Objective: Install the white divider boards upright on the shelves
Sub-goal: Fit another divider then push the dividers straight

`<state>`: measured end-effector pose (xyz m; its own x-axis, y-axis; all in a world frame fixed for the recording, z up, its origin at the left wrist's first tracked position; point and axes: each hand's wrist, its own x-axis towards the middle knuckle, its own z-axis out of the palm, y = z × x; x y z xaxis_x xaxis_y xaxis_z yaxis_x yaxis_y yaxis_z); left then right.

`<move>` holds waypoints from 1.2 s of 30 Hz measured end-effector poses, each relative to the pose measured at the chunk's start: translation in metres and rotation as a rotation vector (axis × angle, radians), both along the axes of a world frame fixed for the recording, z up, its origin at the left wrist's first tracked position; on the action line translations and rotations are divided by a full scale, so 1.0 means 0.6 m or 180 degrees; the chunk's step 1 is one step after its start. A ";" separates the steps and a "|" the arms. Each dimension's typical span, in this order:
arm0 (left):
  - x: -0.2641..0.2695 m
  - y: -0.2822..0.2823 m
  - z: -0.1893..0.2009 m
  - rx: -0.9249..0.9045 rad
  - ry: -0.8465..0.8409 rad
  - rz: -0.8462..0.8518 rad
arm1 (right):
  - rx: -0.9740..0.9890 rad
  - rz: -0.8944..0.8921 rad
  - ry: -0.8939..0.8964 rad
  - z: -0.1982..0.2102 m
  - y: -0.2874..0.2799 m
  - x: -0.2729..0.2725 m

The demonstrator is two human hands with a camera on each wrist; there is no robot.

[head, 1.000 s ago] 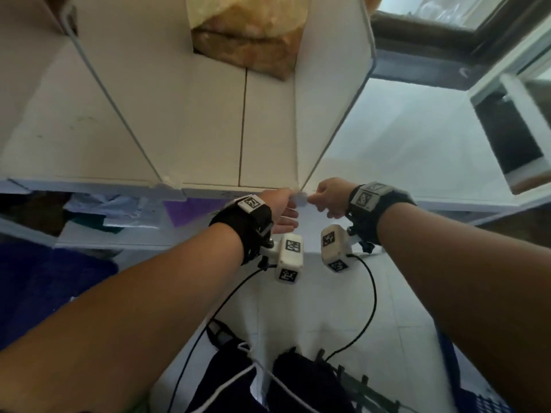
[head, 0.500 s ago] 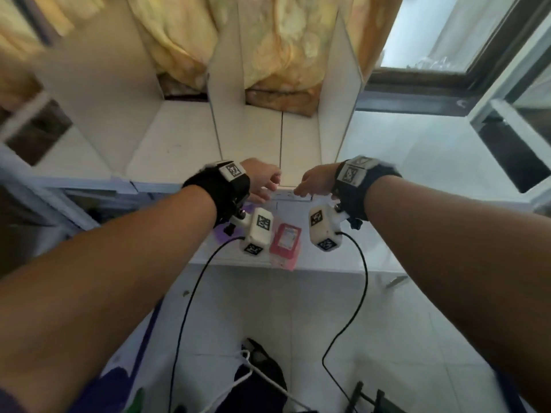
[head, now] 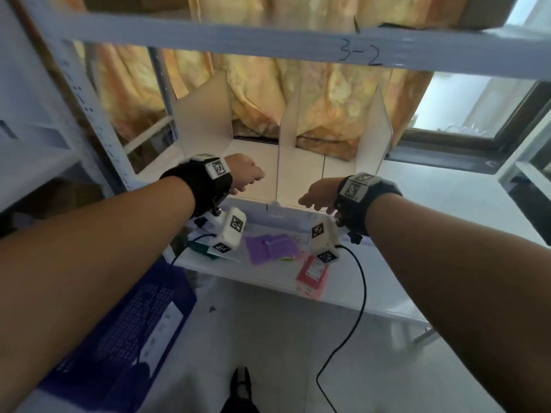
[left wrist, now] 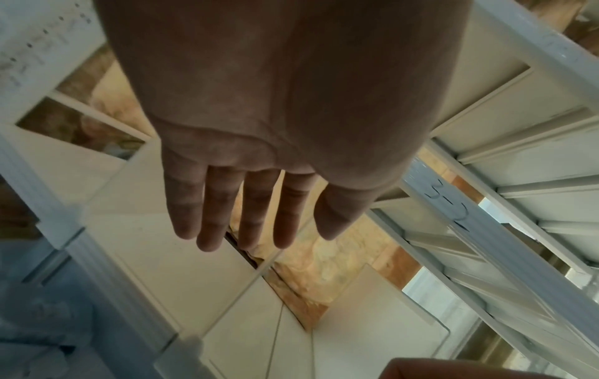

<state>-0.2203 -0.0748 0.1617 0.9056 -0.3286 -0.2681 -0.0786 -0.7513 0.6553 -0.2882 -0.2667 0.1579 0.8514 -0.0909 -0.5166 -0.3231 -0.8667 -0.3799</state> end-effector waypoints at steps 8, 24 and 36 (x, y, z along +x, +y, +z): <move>0.077 0.123 -0.045 -0.0087 -0.0011 0.0361 | 0.0102 0.0224 -0.0125 -0.043 0.126 0.073; 0.402 0.329 -0.209 0.0480 0.0009 0.0380 | -0.0194 0.0378 -0.0029 -0.157 0.345 0.419; 0.550 0.266 -0.357 0.1079 -0.0157 -0.0420 | -0.0470 -0.0255 0.0220 -0.250 0.340 0.497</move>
<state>0.1098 0.0849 -0.0523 0.8759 -0.3434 -0.3388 -0.2147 -0.9064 0.3638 0.0098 -0.0626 0.0076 0.8013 -0.2362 -0.5496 -0.4143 -0.8819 -0.2250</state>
